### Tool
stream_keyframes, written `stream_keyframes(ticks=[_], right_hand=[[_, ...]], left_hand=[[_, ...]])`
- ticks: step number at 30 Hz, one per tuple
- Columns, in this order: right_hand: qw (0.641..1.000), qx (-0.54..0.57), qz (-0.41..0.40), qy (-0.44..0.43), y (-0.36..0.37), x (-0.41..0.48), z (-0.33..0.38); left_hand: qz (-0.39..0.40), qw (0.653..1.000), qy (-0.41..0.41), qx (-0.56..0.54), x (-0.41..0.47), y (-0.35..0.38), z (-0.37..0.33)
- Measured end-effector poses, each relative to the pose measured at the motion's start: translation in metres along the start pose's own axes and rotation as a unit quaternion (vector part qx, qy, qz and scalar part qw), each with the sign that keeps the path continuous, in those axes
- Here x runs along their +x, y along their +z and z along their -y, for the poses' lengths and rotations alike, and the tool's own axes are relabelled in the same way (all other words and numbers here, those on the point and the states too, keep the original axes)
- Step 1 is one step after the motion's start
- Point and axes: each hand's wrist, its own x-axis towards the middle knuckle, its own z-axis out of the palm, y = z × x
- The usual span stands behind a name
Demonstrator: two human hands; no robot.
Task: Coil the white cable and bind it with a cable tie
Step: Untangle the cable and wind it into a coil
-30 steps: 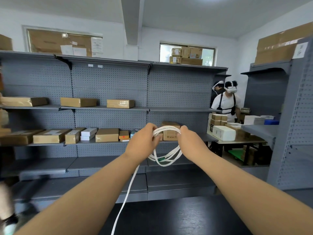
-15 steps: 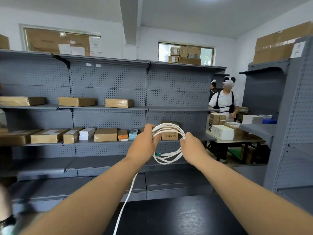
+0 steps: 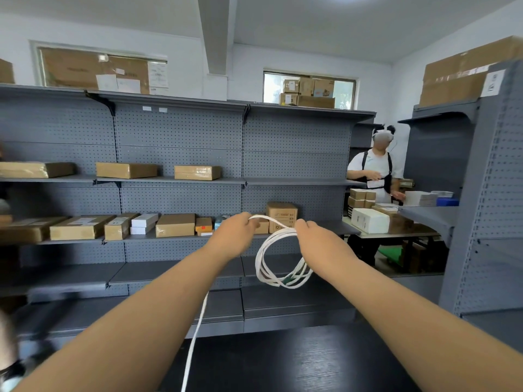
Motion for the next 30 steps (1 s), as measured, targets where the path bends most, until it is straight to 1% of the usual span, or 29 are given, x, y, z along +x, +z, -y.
stream_keyframes(ticks=[3, 5, 7, 10, 13, 15, 17, 20, 23, 25, 27, 28, 30], right_hand=[[0.999, 0.046, -0.021, 0.009, -0.005, 0.003, -0.002], [0.995, 0.094, -0.028, 0.024, -0.008, 0.006, -0.002], [0.988, 0.142, -0.018, 0.049, -0.011, 0.008, -0.003], [0.98, 0.18, -0.02, 0.082, -0.012, 0.01, -0.007], [0.974, 0.201, -0.018, 0.102, -0.013, 0.01, -0.009], [0.97, 0.21, -0.019, 0.12, -0.012, 0.011, -0.01], [0.968, 0.21, -0.025, 0.136, -0.011, 0.012, -0.011], [0.964, 0.207, -0.036, 0.161, -0.01, 0.014, -0.011], [0.958, 0.215, -0.049, 0.183, -0.009, 0.016, -0.011], [0.95, 0.236, -0.057, 0.197, -0.008, 0.016, -0.01], [0.935, 0.277, -0.064, 0.211, -0.006, 0.016, -0.01], [0.925, 0.305, -0.064, 0.216, -0.005, 0.016, -0.01], [0.902, 0.364, -0.055, 0.227, 0.0, 0.015, -0.009]], left_hand=[[0.031, 0.999, -0.011, 0.001, -0.003, 0.005, 0.006], [0.038, 0.998, -0.014, -0.044, -0.007, 0.008, 0.006], [0.042, 0.992, -0.026, -0.119, -0.007, 0.009, 0.007], [0.076, 0.966, -0.041, -0.243, -0.008, 0.007, 0.014], [0.107, 0.927, -0.057, -0.355, -0.01, 0.008, 0.016], [0.113, 0.905, -0.072, -0.403, -0.011, 0.013, 0.014], [0.111, 0.892, -0.079, -0.431, -0.011, 0.017, 0.013], [0.093, 0.893, -0.051, -0.437, -0.014, 0.021, 0.011], [0.066, 0.908, -0.004, -0.413, -0.018, 0.025, 0.011], [0.055, 0.92, 0.004, -0.389, -0.019, 0.029, 0.01], [0.043, 0.924, 0.011, -0.38, -0.02, 0.031, 0.008], [0.032, 0.931, 0.019, -0.362, -0.021, 0.031, 0.007], [-0.003, 0.959, 0.046, -0.279, -0.021, 0.028, 0.005]])
